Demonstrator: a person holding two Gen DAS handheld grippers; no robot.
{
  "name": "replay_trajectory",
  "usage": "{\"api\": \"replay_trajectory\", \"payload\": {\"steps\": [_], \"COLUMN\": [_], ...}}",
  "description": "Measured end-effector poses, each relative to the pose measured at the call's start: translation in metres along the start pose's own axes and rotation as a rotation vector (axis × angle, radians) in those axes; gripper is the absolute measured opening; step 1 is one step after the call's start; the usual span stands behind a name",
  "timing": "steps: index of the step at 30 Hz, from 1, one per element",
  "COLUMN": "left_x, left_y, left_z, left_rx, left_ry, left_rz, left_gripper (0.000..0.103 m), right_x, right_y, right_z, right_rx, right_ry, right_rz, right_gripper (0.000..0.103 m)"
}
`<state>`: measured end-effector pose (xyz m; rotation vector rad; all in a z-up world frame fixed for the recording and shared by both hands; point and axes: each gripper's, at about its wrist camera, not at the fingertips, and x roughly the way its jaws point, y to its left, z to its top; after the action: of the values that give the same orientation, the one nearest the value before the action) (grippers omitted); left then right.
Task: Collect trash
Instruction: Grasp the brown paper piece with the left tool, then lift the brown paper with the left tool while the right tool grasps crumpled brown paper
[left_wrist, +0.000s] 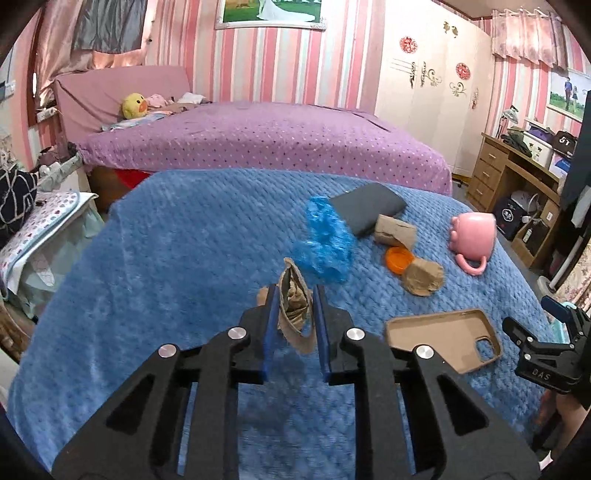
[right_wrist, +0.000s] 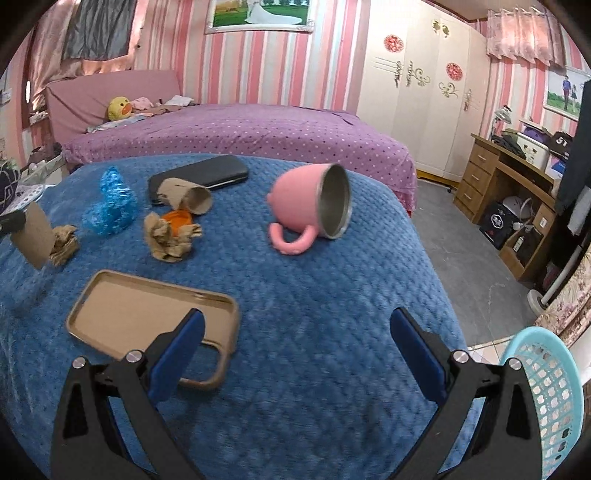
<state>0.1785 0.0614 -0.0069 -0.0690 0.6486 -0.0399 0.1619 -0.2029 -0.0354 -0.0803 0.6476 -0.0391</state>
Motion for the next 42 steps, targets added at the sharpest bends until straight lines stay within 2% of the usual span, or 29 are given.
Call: {"api": "replay_trajectory", "payload": {"steps": [2, 6, 10, 12, 14, 16, 18, 20, 21, 25, 27, 29, 31, 36, 42], "left_x": [0.003, 0.010, 0.020, 0.024, 0.027, 0.025, 0.023, 0.023, 0.025, 0.040, 0.050, 0.062, 0.064, 0.033, 0.020], "left_y": [0.011, 0.040, 0.078, 0.088, 0.099, 0.107, 0.110, 0.107, 0.105, 0.085, 0.080, 0.079, 0.081, 0.092, 0.111], "left_z": [0.002, 0.002, -0.003, -0.008, -0.012, -0.014, -0.014, -0.013, -0.012, -0.013, -0.011, -0.012, -0.013, -0.007, -0.007], "left_rx": [-0.012, -0.046, -0.101, -0.117, -0.132, -0.156, -0.173, -0.183, -0.185, -0.148, -0.137, -0.139, -0.139, -0.134, -0.204], "left_ry": [0.013, 0.037, 0.082, 0.101, 0.114, 0.114, 0.109, 0.099, 0.098, 0.114, 0.120, 0.152, 0.171, 0.104, 0.090], "left_rz": [-0.001, 0.050, 0.123, 0.142, 0.163, 0.168, 0.157, 0.154, 0.152, 0.153, 0.155, 0.112, 0.098, 0.117, 0.156], "left_gripper": [0.017, 0.017, 0.021, 0.026, 0.047, 0.059, 0.066, 0.080, 0.080, 0.080, 0.077, 0.050, 0.050, 0.050, 0.050], "right_x": [-0.001, 0.000, 0.001, 0.001, 0.001, 0.002, 0.002, 0.002, 0.002, 0.002, 0.002, 0.001, 0.001, 0.003, -0.003], "right_y": [0.007, 0.016, 0.014, 0.013, 0.013, 0.013, 0.013, 0.014, 0.014, 0.018, 0.019, 0.020, 0.018, 0.016, 0.020], "right_z": [0.000, -0.003, -0.003, -0.003, -0.004, -0.004, -0.004, -0.004, -0.005, -0.005, -0.005, -0.005, -0.005, -0.004, 0.005], "right_rx": [-0.015, -0.048, -0.036, -0.033, -0.032, -0.033, -0.033, -0.032, -0.032, -0.046, -0.051, -0.051, -0.044, -0.030, -0.006], "right_ry": [-0.003, 0.005, 0.010, 0.010, 0.010, 0.013, 0.012, 0.012, 0.013, 0.016, 0.015, 0.016, 0.016, 0.022, -0.014], "right_rz": [0.007, -0.010, -0.021, -0.023, -0.025, -0.030, -0.033, -0.036, -0.037, -0.047, -0.048, -0.044, -0.035, -0.020, 0.026], "right_gripper": [0.098, 0.098, 0.098, 0.098, 0.098, 0.098, 0.098, 0.098, 0.098, 0.098, 0.098, 0.098, 0.098, 0.098, 0.098]}}
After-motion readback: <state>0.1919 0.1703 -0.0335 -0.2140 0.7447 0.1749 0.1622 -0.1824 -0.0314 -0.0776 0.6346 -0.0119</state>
